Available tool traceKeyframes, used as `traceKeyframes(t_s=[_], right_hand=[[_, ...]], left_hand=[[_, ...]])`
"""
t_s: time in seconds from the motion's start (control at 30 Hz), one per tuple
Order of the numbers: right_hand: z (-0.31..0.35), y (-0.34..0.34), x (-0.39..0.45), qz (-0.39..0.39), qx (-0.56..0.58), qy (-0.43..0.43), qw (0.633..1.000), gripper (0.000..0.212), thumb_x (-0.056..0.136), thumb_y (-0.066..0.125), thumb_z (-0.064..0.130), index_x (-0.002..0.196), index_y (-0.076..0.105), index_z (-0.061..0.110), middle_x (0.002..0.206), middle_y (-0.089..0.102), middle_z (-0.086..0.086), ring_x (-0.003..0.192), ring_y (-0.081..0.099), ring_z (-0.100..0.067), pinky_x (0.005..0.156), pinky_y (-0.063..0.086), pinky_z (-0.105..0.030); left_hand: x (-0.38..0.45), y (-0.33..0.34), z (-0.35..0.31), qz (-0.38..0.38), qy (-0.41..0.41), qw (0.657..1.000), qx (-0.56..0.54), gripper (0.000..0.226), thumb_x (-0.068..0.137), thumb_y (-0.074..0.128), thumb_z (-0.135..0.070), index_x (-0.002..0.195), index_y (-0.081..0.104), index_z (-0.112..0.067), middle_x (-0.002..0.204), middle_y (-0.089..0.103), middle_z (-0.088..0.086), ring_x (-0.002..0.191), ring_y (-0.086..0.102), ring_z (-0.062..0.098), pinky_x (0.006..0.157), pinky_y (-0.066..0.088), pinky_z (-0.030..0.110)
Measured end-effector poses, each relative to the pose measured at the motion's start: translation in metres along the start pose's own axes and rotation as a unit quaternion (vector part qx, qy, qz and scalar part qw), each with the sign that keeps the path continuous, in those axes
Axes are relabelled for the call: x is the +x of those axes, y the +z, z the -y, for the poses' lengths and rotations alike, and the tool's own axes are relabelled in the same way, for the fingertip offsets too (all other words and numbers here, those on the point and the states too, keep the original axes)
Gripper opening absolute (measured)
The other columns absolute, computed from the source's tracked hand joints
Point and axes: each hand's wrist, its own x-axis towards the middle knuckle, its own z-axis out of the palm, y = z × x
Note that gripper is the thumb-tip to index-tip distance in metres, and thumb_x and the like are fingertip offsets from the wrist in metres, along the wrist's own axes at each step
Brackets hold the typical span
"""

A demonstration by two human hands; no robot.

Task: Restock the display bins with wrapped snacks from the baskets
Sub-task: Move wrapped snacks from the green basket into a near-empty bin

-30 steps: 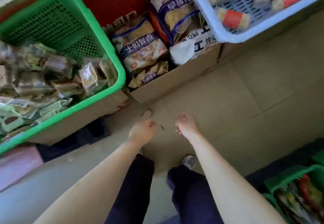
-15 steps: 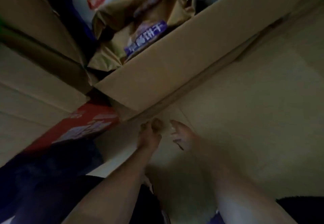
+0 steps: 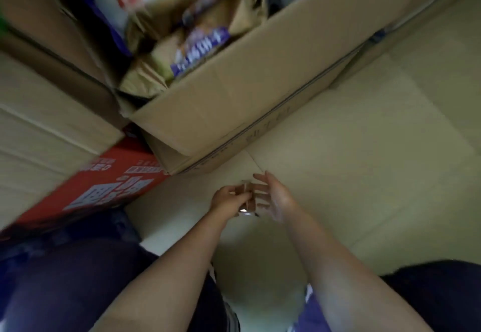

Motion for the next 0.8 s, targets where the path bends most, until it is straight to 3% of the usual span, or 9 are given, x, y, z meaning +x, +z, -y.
traceKeyframes(t_s=[0.07,0.13,0.2,0.27,0.37,0.53,0.67,0.73,0.8], right_hand=[[0.021,-0.003,-0.067,0.000,-0.022,-0.023,0.999,0.031,0.106,0.040,0.035,0.117,0.067,0.022,0.111,0.070,-0.004,0.092,0.065,-0.018,0.077,0.053,-0.032],[0.044,-0.002,-0.139,-0.008,-0.048,-0.052,0.997,0.023,0.104,0.046,0.024,0.104,0.069,0.022,0.102,0.071,-0.002,0.082,0.067,-0.014,0.064,0.050,-0.025],[0.067,0.001,-0.211,-0.010,-0.048,-0.093,0.994,0.022,0.102,0.051,0.014,0.099,0.072,0.021,0.101,0.073,-0.005,0.085,0.068,-0.018,0.067,0.049,-0.028],[0.093,0.012,-0.285,0.012,-0.060,-0.139,0.988,0.022,0.098,0.057,0.007,0.103,0.074,0.021,0.104,0.075,-0.008,0.094,0.069,-0.023,0.075,0.052,-0.031],[0.128,0.045,-0.391,0.019,-0.098,-0.207,0.973,0.032,0.091,0.062,-0.005,0.111,0.071,0.019,0.110,0.074,-0.008,0.104,0.069,-0.021,0.087,0.053,-0.029],[0.195,0.121,-0.528,0.050,-0.027,-0.210,0.976,0.019,0.101,0.057,0.014,0.118,0.062,0.008,0.108,0.066,-0.017,0.089,0.065,-0.022,0.073,0.052,-0.034],[0.248,0.195,-0.594,0.141,-0.129,-0.170,0.967,0.031,0.103,0.055,0.030,0.121,0.067,0.009,0.112,0.074,-0.014,0.096,0.072,-0.026,0.074,0.059,-0.037],[0.264,0.235,-0.610,0.147,-0.150,-0.185,0.960,0.029,0.101,0.059,0.025,0.122,0.066,0.006,0.115,0.074,-0.014,0.105,0.071,-0.028,0.082,0.060,-0.039],[0.278,0.270,-0.617,0.144,-0.130,-0.208,0.959,0.020,0.100,0.061,0.019,0.114,0.069,0.007,0.106,0.076,-0.012,0.102,0.071,-0.027,0.078,0.058,-0.036]], left_hand=[[-0.072,-0.010,-0.031,0.053,-0.007,0.995,-0.082,0.041,0.087,0.073,-0.035,0.125,0.058,-0.030,0.111,0.073,0.005,0.091,0.072,0.017,0.062,0.056,0.027],[-0.144,-0.024,-0.066,0.103,-0.006,0.983,-0.149,0.036,0.093,0.067,-0.029,0.127,0.054,-0.032,0.115,0.071,0.008,0.095,0.071,0.020,0.060,0.058,0.027],[-0.212,-0.043,-0.098,0.130,-0.009,0.971,-0.201,0.031,0.097,0.060,-0.028,0.127,0.056,-0.022,0.118,0.069,0.013,0.098,0.069,0.024,0.061,0.059,0.030],[-0.276,-0.066,-0.127,0.155,-0.018,0.959,-0.235,0.045,0.094,0.061,-0.043,0.131,0.055,-0.016,0.121,0.068,0.015,0.104,0.068,0.028,0.068,0.060,0.036],[-0.368,-0.110,-0.171,0.189,0.006,0.943,-0.273,0.060,0.085,0.065,-0.061,0.131,0.054,-0.025,0.121,0.068,0.010,0.103,0.070,0.026,0.070,0.059,0.040],[-0.497,-0.212,-0.233,0.221,0.108,0.905,-0.348,0.029,0.102,0.052,-0.037,0.113,0.065,-0.013,0.094,0.072,0.008,0.077,0.070,0.022,0.061,0.059,0.037],[-0.548,-0.298,-0.260,0.176,0.170,0.897,-0.369,0.032,0.102,0.051,-0.037,0.107,0.072,-0.013,0.096,0.074,0.013,0.075,0.073,0.022,0.058,0.059,0.034],[-0.559,-0.340,-0.269,0.129,0.189,0.911,-0.343,0.033,0.101,0.053,-0.038,0.110,0.071,-0.012,0.096,0.075,0.013,0.071,0.072,0.020,0.056,0.057,0.030],[-0.564,-0.377,-0.279,0.089,0.208,0.922,-0.315,0.037,0.100,0.055,-0.041,0.110,0.072,-0.010,0.096,0.075,0.014,0.071,0.072,0.021,0.058,0.059,0.033]])
